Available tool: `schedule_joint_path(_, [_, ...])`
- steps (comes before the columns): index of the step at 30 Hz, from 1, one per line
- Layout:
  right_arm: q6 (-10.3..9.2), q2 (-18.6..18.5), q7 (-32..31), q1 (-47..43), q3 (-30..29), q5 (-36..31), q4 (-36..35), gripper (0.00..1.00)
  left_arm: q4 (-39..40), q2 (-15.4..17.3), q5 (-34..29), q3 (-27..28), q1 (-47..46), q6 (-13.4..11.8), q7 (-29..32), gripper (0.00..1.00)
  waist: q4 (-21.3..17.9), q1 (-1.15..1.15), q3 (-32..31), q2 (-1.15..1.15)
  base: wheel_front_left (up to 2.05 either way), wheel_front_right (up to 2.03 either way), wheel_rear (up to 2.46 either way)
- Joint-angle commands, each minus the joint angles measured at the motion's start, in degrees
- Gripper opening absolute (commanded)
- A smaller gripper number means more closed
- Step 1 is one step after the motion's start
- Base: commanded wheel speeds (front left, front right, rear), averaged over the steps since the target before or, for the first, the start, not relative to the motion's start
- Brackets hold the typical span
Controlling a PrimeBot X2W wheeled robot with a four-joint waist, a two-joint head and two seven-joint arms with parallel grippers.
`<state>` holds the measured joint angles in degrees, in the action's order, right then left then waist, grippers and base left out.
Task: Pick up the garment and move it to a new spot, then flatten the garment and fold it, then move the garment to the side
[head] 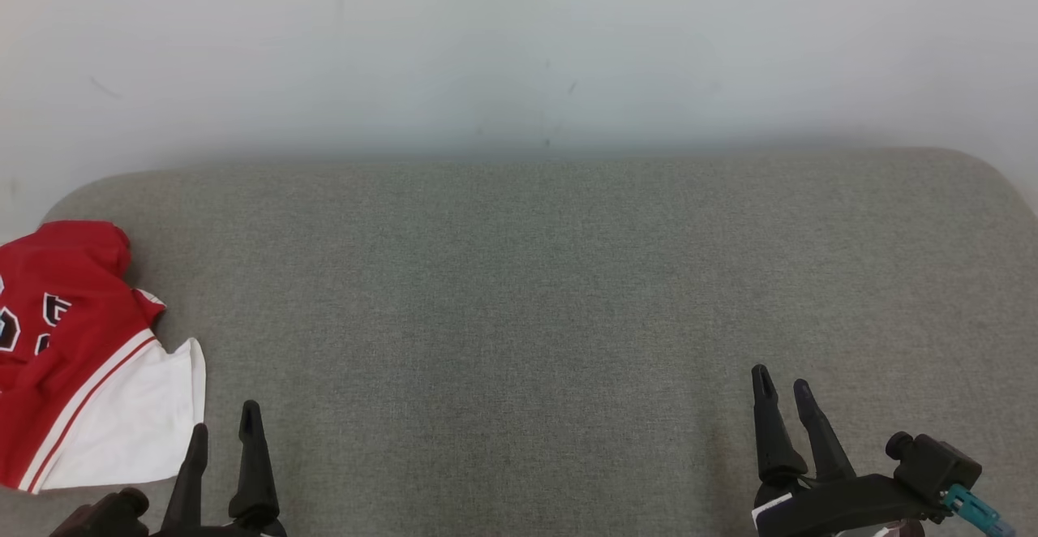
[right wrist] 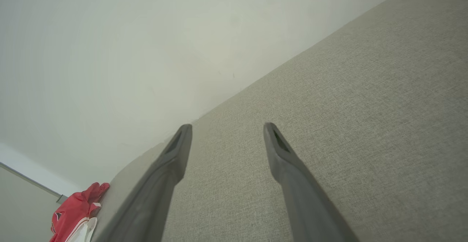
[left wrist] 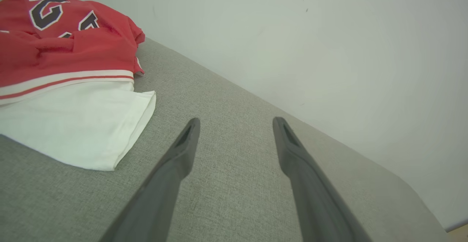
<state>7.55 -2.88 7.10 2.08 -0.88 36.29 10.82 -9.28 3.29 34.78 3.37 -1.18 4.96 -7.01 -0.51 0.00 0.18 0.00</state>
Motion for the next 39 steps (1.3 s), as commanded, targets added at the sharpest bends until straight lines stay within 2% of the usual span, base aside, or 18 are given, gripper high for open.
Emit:
schedule_joint_path(1, [-0.06, 0.0, 0.8, 0.0, 0.2, -3.3, -0.3, 1.00, 1.0, 0.6, -3.2, -0.2, 0.0, -0.1, -0.9, 1.00, 0.1, 0.00, 0.0, 0.00, 0.00, 0.00, 0.00])
schedule_joint_path(26, [-0.08, 0.0, 4.2, -0.2, 0.9, -18.6, 0.1, 1.00, 2.3, 1.2, -17.2, -0.2, 1.5, -0.6, -4.3, 1.00, -0.3, 0.00, -0.3, 0.00, 0.00, 0.00, 0.00])
schedule_joint_path(39, [-0.10, 0.0, 5.8, -0.1, 0.7, -25.4, -0.2, 1.00, 2.1, 1.4, -22.6, 1.0, 1.4, -0.7, -5.8, 1.00, -0.4, 0.00, -0.3, 0.00, 0.00, 0.00, 0.00])
